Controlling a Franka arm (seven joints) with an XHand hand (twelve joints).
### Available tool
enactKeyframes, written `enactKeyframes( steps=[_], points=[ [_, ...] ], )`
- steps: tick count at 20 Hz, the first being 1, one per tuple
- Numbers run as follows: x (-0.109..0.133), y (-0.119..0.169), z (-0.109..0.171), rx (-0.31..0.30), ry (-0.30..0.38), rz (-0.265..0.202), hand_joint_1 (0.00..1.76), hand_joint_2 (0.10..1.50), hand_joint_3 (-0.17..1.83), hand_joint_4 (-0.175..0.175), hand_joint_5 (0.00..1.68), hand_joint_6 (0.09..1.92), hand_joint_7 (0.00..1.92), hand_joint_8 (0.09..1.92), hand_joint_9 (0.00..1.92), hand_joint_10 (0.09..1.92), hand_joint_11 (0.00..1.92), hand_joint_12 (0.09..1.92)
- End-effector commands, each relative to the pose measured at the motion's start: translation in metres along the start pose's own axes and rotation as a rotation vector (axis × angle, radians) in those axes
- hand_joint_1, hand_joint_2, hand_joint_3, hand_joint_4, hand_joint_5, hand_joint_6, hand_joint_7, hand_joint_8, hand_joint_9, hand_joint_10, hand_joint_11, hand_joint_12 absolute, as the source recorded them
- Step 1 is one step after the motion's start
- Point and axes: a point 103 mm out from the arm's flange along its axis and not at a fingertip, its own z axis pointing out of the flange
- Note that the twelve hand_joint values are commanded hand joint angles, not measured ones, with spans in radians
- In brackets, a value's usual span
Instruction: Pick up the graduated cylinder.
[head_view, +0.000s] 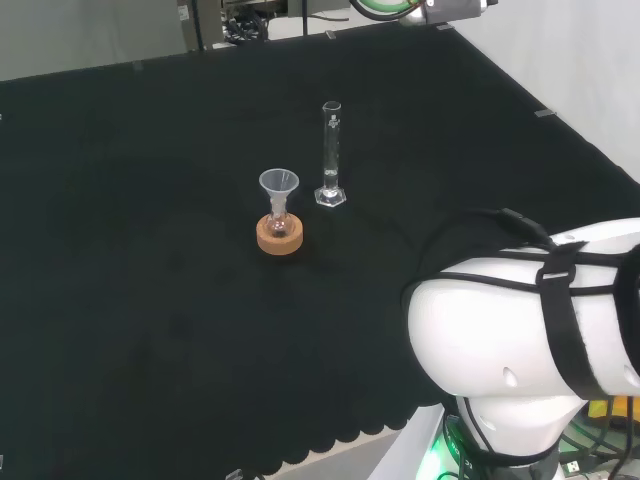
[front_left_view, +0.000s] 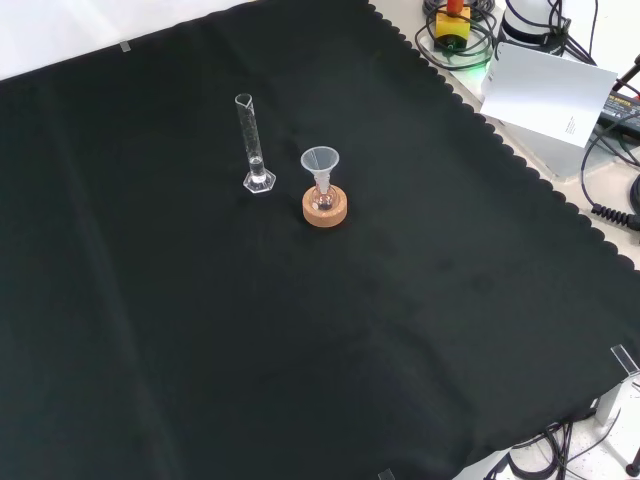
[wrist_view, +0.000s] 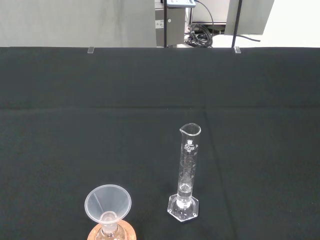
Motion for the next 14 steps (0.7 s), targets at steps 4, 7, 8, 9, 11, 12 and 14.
enactKeyframes(
  steps=[4, 7, 8, 9, 11, 12, 14],
  points=[
    [-0.001, 0.000, 0.000, -0.009, -0.007, 0.001, 0.00, 1.21, 0.39, -0.017, 0.24, 0.10, 0.00, 0.49, 0.15, 0.64, 0.00, 1.32],
    [-0.002, 0.001, -0.001, -0.007, -0.004, 0.002, 0.00, 1.22, 0.37, -0.017, 0.25, 0.09, 0.00, 0.49, 0.15, 0.64, 0.00, 1.33],
    [-0.003, 0.002, -0.001, -0.005, -0.005, 0.003, 0.00, 1.22, 0.37, -0.017, 0.25, 0.09, 0.00, 0.49, 0.15, 0.64, 0.00, 1.33],
    [-0.004, 0.003, -0.007, -0.003, -0.003, 0.004, 0.00, 1.22, 0.37, -0.017, 0.26, 0.09, 0.00, 0.49, 0.15, 0.64, 0.00, 1.33],
    [-0.007, 0.005, -0.007, -0.003, -0.009, 0.000, 0.00, 1.22, 0.37, -0.017, 0.26, 0.09, 0.00, 0.49, 0.15, 0.64, 0.00, 1.33],
    [-0.008, 0.005, -0.005, -0.002, -0.013, 0.001, 0.00, 1.22, 0.37, -0.017, 0.26, 0.09, 0.00, 0.49, 0.15, 0.64, 0.00, 1.33],
    [-0.011, 0.008, 0.000, 0.002, -0.016, 0.001, 0.00, 1.23, 0.37, -0.017, 0.26, 0.09, 0.00, 0.49, 0.15, 0.64, 0.00, 1.33]
  ],
)
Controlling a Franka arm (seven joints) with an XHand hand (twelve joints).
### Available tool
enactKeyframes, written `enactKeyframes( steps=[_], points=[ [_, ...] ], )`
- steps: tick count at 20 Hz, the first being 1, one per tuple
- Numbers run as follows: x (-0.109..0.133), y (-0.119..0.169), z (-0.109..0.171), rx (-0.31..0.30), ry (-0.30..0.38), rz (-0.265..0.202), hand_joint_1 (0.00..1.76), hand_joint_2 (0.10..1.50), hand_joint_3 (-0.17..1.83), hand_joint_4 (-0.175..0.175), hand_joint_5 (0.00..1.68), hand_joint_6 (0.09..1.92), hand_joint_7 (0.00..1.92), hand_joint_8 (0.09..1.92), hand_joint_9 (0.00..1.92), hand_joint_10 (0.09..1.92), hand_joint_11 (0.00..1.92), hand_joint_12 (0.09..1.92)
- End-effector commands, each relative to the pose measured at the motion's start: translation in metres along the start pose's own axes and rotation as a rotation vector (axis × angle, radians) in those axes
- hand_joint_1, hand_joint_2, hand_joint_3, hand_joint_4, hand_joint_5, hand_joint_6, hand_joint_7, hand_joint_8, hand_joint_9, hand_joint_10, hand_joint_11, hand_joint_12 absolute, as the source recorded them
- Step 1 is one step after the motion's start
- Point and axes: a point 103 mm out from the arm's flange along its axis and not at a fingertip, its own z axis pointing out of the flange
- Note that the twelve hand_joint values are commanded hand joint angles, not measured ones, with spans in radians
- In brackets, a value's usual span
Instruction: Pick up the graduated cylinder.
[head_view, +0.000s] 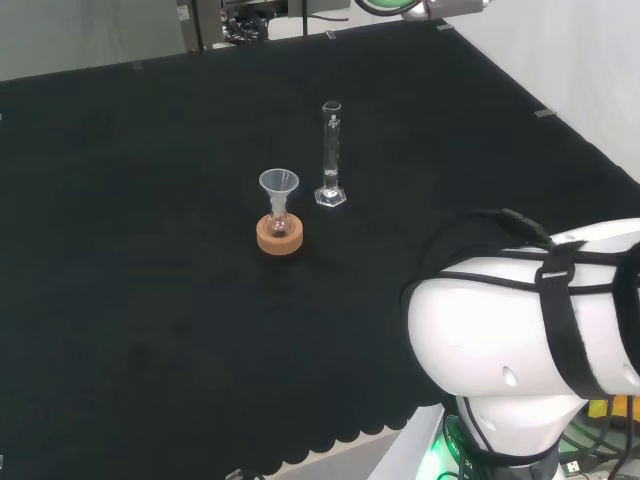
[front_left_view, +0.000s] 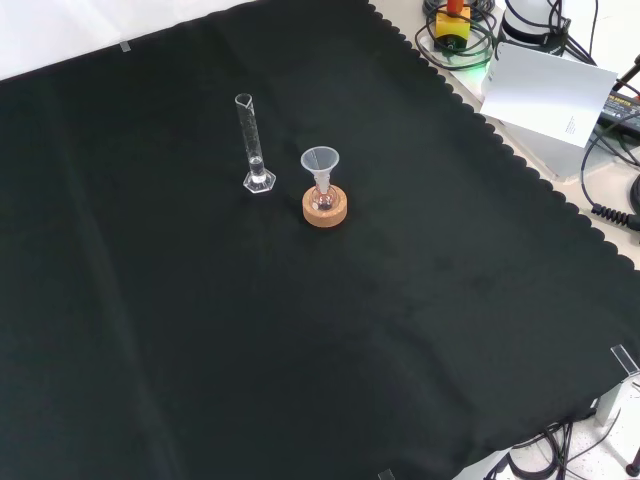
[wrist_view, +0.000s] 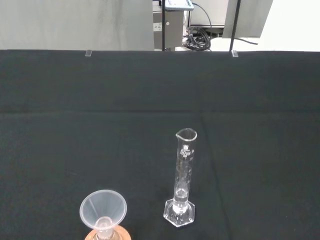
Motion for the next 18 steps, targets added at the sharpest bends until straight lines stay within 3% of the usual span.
enactKeyframes(
  steps=[1, 11, 18],
  points=[
    [-0.009, 0.006, 0.008, 0.014, -0.009, 0.001, 0.00, 1.23, 0.36, -0.017, 0.26, 0.09, 0.00, 0.49, 0.15, 0.64, 0.00, 1.33],
    [-0.024, 0.021, 0.037, 0.027, 0.021, 0.045, 0.00, 1.23, 0.35, -0.019, 0.26, 0.09, 0.01, 0.50, 0.16, 0.65, 0.00, 1.33],
    [-0.055, 0.037, 0.074, 0.012, 0.103, 0.061, 0.03, 1.23, 0.33, -0.025, 0.28, 0.09, 0.04, 0.51, 0.20, 0.66, 0.00, 1.37]
  ],
)
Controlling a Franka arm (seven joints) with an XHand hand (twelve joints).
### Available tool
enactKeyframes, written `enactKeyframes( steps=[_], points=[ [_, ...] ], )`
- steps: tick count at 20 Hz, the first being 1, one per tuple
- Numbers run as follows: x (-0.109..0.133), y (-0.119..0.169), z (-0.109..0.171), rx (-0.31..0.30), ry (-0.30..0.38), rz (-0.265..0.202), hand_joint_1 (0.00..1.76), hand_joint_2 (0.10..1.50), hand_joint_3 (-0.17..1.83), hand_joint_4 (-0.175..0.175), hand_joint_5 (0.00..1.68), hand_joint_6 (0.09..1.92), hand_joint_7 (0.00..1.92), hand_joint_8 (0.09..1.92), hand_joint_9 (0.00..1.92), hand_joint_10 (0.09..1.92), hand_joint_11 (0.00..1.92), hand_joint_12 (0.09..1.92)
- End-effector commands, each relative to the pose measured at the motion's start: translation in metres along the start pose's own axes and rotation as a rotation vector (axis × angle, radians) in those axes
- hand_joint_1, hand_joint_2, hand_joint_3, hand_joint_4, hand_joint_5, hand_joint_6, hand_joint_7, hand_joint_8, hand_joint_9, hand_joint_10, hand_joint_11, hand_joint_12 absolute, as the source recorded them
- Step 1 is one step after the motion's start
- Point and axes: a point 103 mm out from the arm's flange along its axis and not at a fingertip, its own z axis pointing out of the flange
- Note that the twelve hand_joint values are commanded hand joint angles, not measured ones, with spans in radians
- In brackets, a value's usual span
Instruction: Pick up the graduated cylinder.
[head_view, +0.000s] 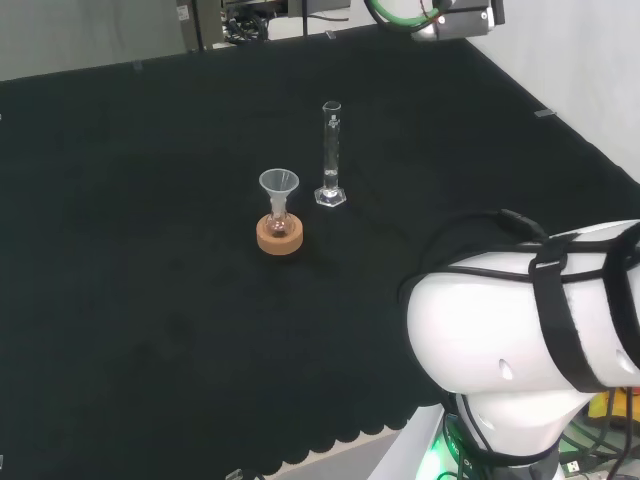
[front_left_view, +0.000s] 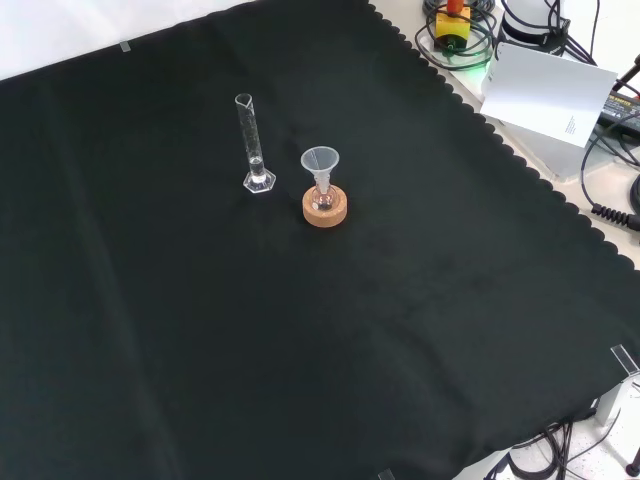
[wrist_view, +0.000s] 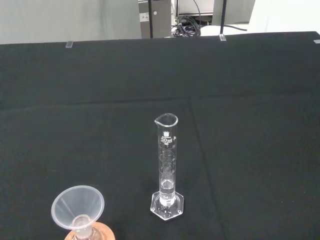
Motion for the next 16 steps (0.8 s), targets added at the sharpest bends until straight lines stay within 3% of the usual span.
enactKeyframes(
  steps=[1, 6, 11, 16],
  points=[
    [-0.030, 0.021, 0.039, -0.009, 0.072, 0.012, 0.04, 1.23, 0.32, -0.027, 0.28, 0.09, 0.05, 0.52, 0.21, 0.66, 0.00, 1.37],
    [-0.051, 0.052, 0.076, -0.058, 0.125, -0.008, 0.20, 1.18, 0.29, -0.036, 0.33, 0.09, 0.12, 0.55, 0.30, 0.68, 0.06, 1.39],
    [-0.060, 0.093, 0.119, -0.034, 0.219, -0.020, 0.40, 1.11, 0.26, -0.040, 0.37, 0.09, 0.19, 0.59, 0.39, 0.68, 0.12, 1.39],
    [-0.060, 0.123, 0.152, -0.027, 0.281, -0.053, 0.46, 1.05, 0.24, -0.042, 0.38, 0.09, 0.20, 0.60, 0.41, 0.67, 0.13, 1.38]
  ],
)
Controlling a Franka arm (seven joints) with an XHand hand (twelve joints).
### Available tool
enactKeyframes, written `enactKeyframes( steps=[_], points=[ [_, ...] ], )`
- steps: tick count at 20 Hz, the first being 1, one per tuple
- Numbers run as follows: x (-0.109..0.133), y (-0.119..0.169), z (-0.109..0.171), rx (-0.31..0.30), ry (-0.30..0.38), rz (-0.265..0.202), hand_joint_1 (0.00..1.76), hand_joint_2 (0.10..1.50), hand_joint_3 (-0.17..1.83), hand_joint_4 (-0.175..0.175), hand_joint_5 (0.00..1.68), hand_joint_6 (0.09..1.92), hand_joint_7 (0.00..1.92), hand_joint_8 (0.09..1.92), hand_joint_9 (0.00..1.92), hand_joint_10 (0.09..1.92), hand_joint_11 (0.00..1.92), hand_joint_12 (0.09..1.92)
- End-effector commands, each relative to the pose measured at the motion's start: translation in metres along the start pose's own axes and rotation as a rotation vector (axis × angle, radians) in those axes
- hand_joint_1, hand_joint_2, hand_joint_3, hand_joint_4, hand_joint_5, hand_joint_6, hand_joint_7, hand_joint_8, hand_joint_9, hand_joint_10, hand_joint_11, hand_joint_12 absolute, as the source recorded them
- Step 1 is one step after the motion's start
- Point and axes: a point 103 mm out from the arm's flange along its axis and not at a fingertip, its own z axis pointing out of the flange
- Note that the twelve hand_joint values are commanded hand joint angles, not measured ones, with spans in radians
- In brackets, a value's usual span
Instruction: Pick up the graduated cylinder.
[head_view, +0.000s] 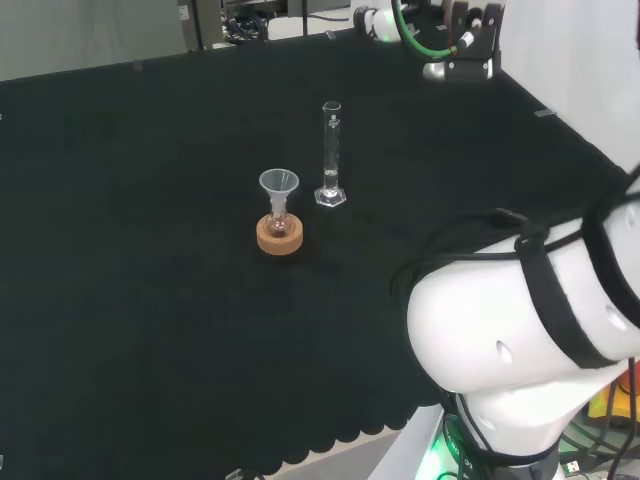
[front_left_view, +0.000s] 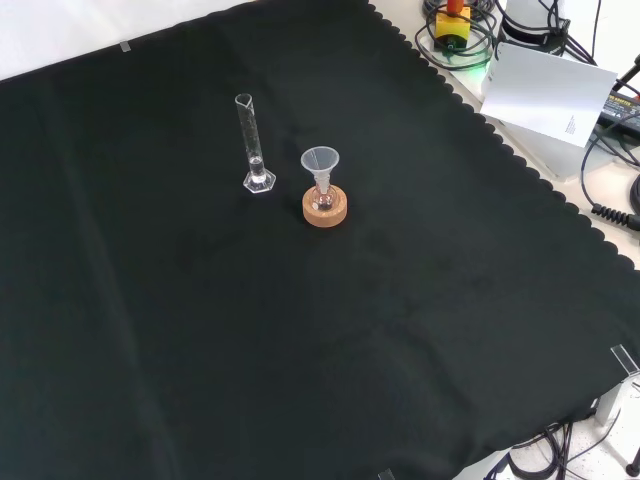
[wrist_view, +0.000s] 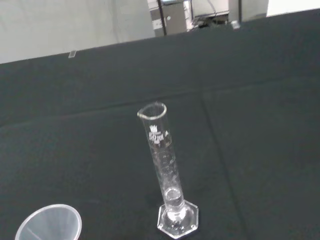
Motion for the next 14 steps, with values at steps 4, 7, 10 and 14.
enactKeyframes(
  steps=[4, 7, 10, 14],
  points=[
    [-0.028, 0.066, 0.088, 0.016, 0.142, -0.053, 0.51, 1.00, 0.27, -0.043, 0.39, 0.09, 0.19, 0.61, 0.42, 0.66, 0.14, 1.38],
    [-0.035, 0.068, 0.105, 0.043, 0.155, -0.061, 0.53, 0.98, 0.27, -0.042, 0.39, 0.09, 0.19, 0.61, 0.42, 0.65, 0.14, 1.38],
    [-0.040, 0.068, 0.121, 0.066, 0.170, -0.065, 0.55, 0.96, 0.28, -0.041, 0.39, 0.09, 0.19, 0.61, 0.42, 0.65, 0.14, 1.38],
    [-0.042, 0.067, 0.140, 0.095, 0.178, -0.070, 0.56, 0.94, 0.29, -0.040, 0.39, 0.09, 0.18, 0.61, 0.41, 0.65, 0.13, 1.38]
  ],
)
